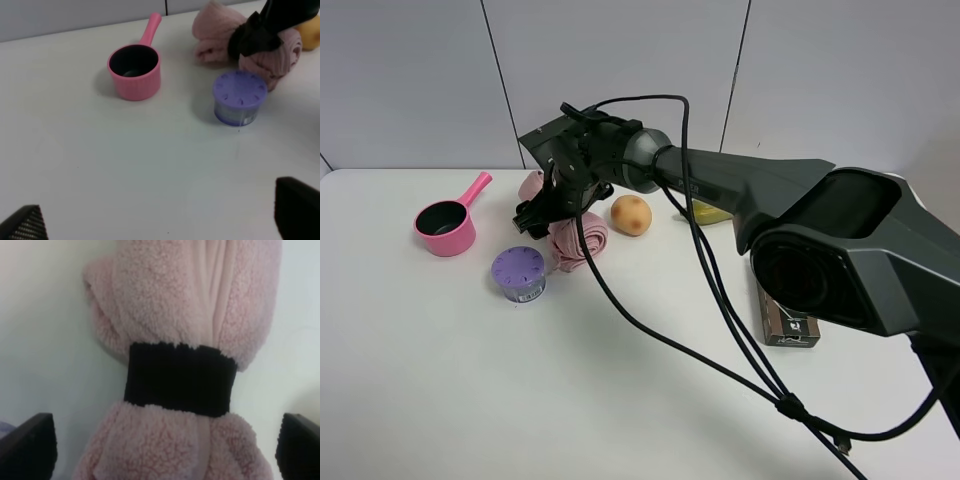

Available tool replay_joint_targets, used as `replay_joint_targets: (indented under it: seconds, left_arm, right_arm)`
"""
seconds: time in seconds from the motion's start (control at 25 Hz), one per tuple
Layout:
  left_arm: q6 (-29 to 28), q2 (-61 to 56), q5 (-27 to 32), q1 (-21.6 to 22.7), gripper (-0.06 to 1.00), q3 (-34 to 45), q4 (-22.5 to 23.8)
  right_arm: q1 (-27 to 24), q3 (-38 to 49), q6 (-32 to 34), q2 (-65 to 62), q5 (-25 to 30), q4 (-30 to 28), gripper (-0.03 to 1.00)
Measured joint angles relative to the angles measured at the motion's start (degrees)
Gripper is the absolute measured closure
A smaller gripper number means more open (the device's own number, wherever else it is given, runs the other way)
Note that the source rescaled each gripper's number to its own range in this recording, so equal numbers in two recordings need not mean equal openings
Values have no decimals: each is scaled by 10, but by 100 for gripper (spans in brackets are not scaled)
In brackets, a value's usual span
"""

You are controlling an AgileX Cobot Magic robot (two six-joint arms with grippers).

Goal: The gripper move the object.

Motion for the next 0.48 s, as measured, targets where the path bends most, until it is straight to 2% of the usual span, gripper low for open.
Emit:
replay_joint_targets:
  seconds: [0.24, 0.4, 0.48]
  left_arm:
    - [0, 0, 0, 0, -6, 0, 0]
    - [0, 0, 0, 0, -6, 0, 0]
    - [0, 0, 0, 0, -6, 0, 0]
  right_arm:
    - [0, 0, 5, 0, -21, 0, 16]
    - [0, 0, 7, 0, -26, 0, 2]
    - [1, 0, 8, 0, -26, 0, -1]
